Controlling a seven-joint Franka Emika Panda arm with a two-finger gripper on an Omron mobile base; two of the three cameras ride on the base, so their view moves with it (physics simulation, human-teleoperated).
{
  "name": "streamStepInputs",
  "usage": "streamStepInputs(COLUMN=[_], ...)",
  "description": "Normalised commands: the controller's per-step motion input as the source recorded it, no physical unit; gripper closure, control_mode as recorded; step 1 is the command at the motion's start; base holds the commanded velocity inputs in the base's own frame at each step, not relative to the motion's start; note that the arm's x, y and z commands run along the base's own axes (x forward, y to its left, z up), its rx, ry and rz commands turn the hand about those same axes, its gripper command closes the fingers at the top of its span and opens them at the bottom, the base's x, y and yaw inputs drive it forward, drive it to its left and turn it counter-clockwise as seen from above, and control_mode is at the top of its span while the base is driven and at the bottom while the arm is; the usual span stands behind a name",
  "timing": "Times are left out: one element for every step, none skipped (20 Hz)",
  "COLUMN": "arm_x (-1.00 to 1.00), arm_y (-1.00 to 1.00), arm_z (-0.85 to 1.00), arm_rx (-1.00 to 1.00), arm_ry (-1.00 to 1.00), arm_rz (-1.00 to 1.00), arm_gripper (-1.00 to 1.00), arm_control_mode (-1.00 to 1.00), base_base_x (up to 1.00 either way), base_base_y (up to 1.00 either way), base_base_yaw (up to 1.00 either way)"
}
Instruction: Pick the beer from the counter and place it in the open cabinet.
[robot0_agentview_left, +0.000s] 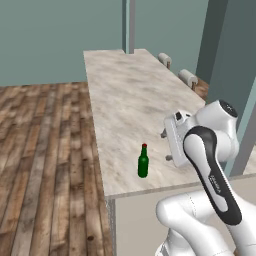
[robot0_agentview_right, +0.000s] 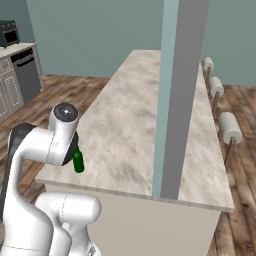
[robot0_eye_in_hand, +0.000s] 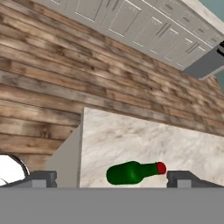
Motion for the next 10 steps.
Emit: streamStepInputs(arm_x=[0.0,0.0,0.0,0.0,0.0,0.0,0.0,0.0,0.0,0.0], arm_y=[0.0,0.0,0.0,0.0,0.0,0.0,0.0,0.0,0.0,0.0], arm_z=[-0.06,-0.06,-0.07,-0.04,-0.03,-0.05,-0.09,-0.11,-0.11,-0.12], arm_rx=[0.0,0.01,0.01,0.01,0.01,0.02,0.02,0.02,0.03,0.03], arm_ry=[0.0,0.0,-0.01,0.0,0.0,0.0,0.0,0.0,0.0,0.0], arm_rz=[0.05,0.03,0.0,0.0,0.0,0.0,0.0,0.0,0.0,0.0], arm_gripper=[-1.0,-1.0,-1.0,-1.0,-1.0,-1.0,-1.0,-1.0,-1.0,-1.0], arm_control_mode=[-1.0,-1.0,-1.0,-1.0,-1.0,-1.0,-1.0,-1.0,-1.0,-1.0], base_base_x=[0.0,0.0,0.0,0.0,0.0,0.0,0.0,0.0,0.0,0.0], base_base_y=[0.0,0.0,0.0,0.0,0.0,0.0,0.0,0.0,0.0,0.0], base_base_yaw=[0.0,0.0,0.0,0.0,0.0,0.0,0.0,0.0,0.0,0.0])
